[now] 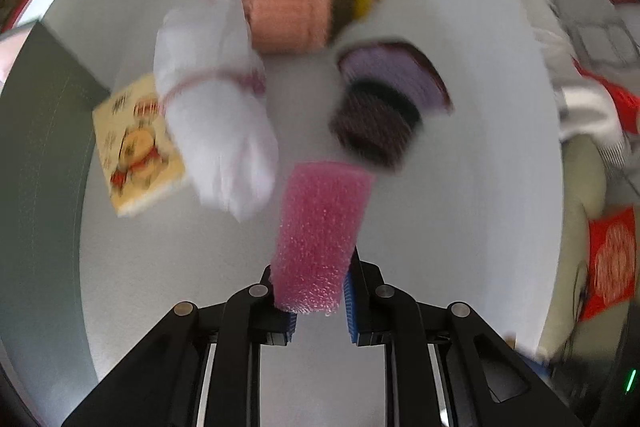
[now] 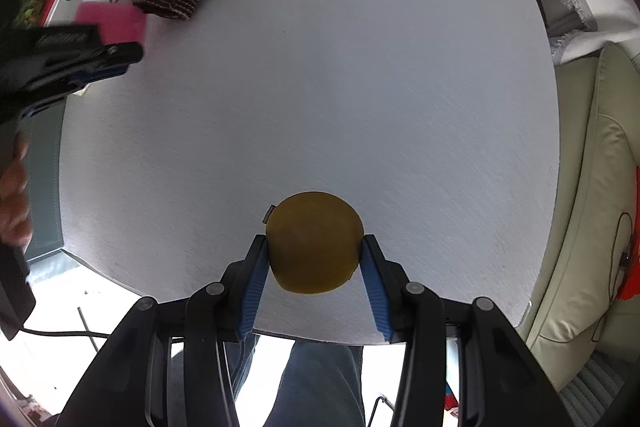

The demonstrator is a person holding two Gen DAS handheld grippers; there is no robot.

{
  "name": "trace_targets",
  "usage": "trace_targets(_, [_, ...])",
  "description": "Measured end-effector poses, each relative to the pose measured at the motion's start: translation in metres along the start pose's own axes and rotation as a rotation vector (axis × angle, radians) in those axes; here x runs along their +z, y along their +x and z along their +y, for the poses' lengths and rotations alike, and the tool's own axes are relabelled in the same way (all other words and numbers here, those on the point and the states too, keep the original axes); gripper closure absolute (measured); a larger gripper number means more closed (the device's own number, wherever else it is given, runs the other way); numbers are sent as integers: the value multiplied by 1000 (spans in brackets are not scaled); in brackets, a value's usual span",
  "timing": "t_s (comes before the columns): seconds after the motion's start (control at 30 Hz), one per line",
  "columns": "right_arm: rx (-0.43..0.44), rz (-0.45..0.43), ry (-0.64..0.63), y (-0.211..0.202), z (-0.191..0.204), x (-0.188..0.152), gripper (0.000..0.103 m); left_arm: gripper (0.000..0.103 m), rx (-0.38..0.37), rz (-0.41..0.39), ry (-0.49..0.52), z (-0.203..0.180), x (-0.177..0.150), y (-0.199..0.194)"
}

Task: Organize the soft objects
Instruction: 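Grasp the yellow round pad with the right tool while the left tool grasps the pink foam block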

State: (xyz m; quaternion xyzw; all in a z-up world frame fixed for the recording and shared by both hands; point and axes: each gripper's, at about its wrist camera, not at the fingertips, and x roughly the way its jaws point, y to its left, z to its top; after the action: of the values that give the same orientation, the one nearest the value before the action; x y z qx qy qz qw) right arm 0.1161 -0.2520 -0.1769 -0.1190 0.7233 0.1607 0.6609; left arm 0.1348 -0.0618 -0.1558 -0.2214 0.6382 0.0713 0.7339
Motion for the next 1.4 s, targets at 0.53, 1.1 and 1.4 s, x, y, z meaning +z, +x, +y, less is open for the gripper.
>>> trace_targets(0.53, [28, 15, -27, -3, -15, 8, 53, 5, 176, 12, -96, 73, -79, -37])
trace_targets(1.1, [33, 0, -39, -30, -20, 12, 53, 5, 303, 56, 273, 42, -26, 15])
trace_targets(1.4, [33, 5, -20, -30, -21, 14, 53, 22, 237, 75, 278, 37, -25, 28])
